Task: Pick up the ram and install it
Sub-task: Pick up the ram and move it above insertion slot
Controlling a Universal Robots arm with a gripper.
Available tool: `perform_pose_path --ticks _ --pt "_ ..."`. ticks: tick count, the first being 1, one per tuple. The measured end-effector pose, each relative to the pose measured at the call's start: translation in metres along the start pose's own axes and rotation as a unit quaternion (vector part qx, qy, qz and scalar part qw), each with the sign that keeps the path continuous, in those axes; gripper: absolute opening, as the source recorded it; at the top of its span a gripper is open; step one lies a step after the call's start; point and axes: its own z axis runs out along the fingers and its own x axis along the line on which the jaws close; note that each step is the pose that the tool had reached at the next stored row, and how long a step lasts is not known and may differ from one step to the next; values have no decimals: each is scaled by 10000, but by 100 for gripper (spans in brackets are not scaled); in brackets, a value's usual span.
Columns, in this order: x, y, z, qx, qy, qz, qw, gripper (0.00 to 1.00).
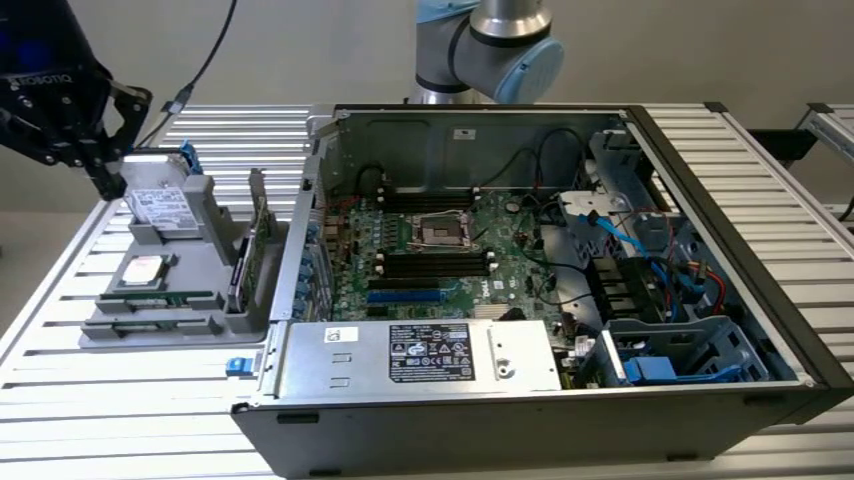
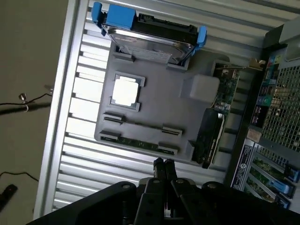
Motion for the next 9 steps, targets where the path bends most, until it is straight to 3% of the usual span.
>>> perform_pose_path --ticks 5,9 --pt "0 1 16 1 -21 -449 9990 10" --pt "0 1 28 1 -38 -813 9967 10"
